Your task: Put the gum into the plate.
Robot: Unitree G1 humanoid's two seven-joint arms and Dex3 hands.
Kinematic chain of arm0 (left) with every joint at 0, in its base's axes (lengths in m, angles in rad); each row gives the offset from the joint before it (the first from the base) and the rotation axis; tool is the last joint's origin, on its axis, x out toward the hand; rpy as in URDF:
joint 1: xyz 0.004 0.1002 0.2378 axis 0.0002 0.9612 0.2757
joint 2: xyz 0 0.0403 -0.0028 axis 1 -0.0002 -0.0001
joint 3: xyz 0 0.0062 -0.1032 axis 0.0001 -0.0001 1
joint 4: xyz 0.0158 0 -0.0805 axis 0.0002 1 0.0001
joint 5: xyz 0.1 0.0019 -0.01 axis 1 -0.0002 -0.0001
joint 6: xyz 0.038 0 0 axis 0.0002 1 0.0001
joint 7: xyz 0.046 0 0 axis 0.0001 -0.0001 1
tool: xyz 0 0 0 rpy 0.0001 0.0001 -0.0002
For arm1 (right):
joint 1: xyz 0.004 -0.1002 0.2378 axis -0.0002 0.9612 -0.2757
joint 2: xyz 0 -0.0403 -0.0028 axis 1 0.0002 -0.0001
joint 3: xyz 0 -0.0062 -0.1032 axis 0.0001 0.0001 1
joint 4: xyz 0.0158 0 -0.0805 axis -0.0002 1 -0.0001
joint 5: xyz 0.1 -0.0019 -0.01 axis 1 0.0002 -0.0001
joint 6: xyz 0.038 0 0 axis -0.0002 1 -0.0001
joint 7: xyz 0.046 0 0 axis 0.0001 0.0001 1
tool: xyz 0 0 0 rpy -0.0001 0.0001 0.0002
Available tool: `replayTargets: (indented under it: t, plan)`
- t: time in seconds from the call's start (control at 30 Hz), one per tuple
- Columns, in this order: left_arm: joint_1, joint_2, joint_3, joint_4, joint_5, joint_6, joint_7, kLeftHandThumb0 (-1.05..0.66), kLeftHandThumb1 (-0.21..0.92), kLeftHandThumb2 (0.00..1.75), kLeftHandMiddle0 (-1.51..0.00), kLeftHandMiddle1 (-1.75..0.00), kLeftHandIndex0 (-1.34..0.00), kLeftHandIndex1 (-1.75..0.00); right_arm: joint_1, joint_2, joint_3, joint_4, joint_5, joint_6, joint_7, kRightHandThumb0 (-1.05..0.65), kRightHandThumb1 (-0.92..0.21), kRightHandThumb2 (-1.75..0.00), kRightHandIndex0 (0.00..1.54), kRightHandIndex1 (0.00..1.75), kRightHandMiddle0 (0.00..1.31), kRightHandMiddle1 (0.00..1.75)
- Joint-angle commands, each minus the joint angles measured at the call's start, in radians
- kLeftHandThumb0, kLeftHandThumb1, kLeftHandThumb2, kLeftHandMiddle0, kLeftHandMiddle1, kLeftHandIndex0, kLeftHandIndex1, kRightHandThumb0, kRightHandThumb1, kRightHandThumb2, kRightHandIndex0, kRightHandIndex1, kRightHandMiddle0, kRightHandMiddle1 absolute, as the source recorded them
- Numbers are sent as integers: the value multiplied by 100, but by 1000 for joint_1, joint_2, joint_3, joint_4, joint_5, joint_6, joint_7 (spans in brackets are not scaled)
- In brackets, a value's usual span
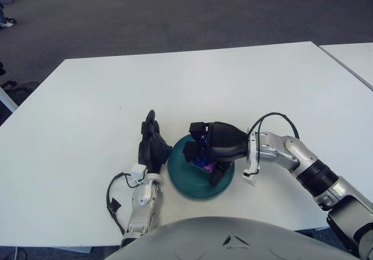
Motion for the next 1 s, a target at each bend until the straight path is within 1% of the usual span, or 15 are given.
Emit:
replayTargets:
  t: [0.0, 0.07, 0.1, 0.13, 0.17, 0.23, 0.27, 0.37, 0.4, 0.47, 0.63, 0.77, 0.97]
  plan:
    - [13, -66, 13, 54, -4, 12, 11, -89, 92, 106, -12, -1, 0, -32, 16, 3, -26, -16, 55, 36, 38, -89, -92, -72, 30, 108, 5, 125]
    - [15, -66, 14, 53, -4, 11, 11, -88, 92, 106, -12, -1, 0, -31, 24, 7, -29, -23, 67, 48, 54, -90, -92, -73, 30, 96, 4, 121]
    - [15, -66, 14, 54, -7, 11, 8, -88, 92, 106, -12, -1, 0, -31, 31, 8, -33, -28, 84, 63, 68, -90, -92, -73, 30, 94, 4, 121]
    - [15, -67, 14, 54, -10, 11, 6, -88, 92, 107, -12, -1, 0, -31, 37, 9, -36, -33, 96, 75, 79, -91, -92, -74, 30, 86, 3, 117]
    - [14, -68, 15, 56, -17, 10, 0, -88, 92, 107, -12, -1, 0, -31, 44, 9, -39, -37, 110, 88, 91, -91, -92, -74, 30, 82, 2, 115]
    - [11, -71, 19, 60, -36, 7, -15, -89, 92, 108, -12, -1, 0, -30, 54, 11, -46, -43, 131, 107, 110, -92, -92, -74, 30, 68, 1, 108]
    - [9, -73, 22, 62, -54, 3, -29, -89, 92, 108, -12, -1, 0, -30, 64, 12, -50, -47, 143, 119, 118, -92, -92, -74, 30, 65, 1, 107]
    - [5, -76, 28, 71, -79, -10, -50, -89, 92, 110, -13, -1, 0, -30, 83, 15, -60, -58, 168, 144, 137, -94, -92, -75, 32, 49, 0, 95]
    - [2, -75, 29, 77, -75, -18, -50, -90, 92, 110, -13, -1, 0, -30, 92, 15, -65, -62, 180, 153, 143, -94, -92, -75, 32, 47, 0, 93]
    - [-2, -73, 30, 86, -69, -29, -49, -90, 92, 111, -13, -1, 0, -30, 106, 16, -73, -69, 197, 165, 152, -94, -92, -76, 33, 32, 0, 84]
    - [-7, -72, 30, 102, -65, -46, -53, -90, 92, 111, -13, -1, 0, -29, 141, 17, -89, -98, 235, 196, 175, -94, -92, -77, 30, 18, 0, 72]
    - [-9, -72, 30, 101, -81, -43, -70, -90, 92, 111, -10, 0, 0, -26, 166, 13, -99, -117, 252, 211, 190, -96, -92, -80, 26, 9, 0, 62]
    - [-14, -72, 32, 101, -88, -38, -89, -89, 92, 111, -8, 0, 0, -23, 189, 15, -107, -120, 281, 221, 205, -100, -92, -86, 20, 2, 0, 48]
